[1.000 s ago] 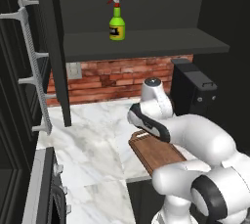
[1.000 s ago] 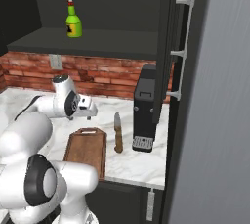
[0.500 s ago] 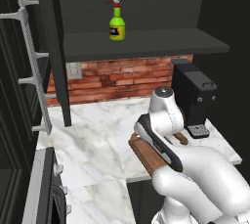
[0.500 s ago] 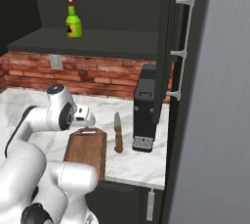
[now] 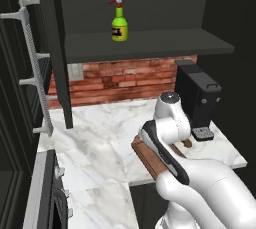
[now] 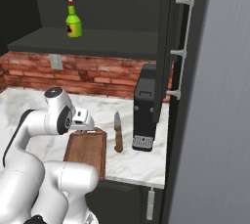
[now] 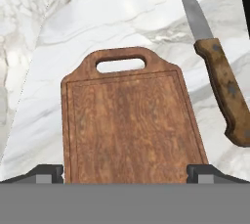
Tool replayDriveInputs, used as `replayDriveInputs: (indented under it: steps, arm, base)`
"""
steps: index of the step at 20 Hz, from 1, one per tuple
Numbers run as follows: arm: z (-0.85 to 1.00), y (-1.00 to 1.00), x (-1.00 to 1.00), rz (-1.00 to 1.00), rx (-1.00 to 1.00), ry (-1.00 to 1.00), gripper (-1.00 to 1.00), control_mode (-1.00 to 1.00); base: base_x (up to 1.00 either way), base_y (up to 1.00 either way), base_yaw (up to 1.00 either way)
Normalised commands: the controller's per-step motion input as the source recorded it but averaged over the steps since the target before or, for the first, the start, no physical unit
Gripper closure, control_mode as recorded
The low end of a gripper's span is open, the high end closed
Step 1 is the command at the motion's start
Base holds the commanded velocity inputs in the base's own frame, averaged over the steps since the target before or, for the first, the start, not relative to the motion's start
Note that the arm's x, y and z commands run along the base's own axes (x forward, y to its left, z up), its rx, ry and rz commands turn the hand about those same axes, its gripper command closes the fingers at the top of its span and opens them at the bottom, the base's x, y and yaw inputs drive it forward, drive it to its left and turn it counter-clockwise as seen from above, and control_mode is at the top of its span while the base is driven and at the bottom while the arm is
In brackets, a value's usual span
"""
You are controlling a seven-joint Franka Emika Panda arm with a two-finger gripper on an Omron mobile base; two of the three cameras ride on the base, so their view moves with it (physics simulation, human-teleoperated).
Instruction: Move the cutting board and knife to the sink. Then move spray from the cabinet to the counter.
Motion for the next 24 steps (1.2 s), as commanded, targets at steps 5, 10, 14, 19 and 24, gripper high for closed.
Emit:
replayDriveInputs:
  steps: [5, 10, 14, 19, 24]
  arm:
    - [0.0, 0.0, 0.0, 0.0, 0.0, 0.0, -1.0, 1.0]
    - [0.0, 0.0, 0.0, 0.0, 0.0, 0.0, -1.0, 1.0]
    - [0.0, 0.0, 0.0, 0.0, 0.0, 0.0, -1.0, 1.0]
    - [0.0, 0.0, 0.0, 0.0, 0.0, 0.0, -1.0, 1.0]
    - [0.0, -0.03, -0.47, -0.11, 0.0, 0.0, -1.0, -1.0]
  base:
    - [-0.52, 0.0, -0.08]
    - [-0.35, 0.0, -0.12]
    - [-0.23, 0.0, -0.1]
    - [-0.36, 0.0, -0.12]
    - [-0.07, 0.0, -0.02]
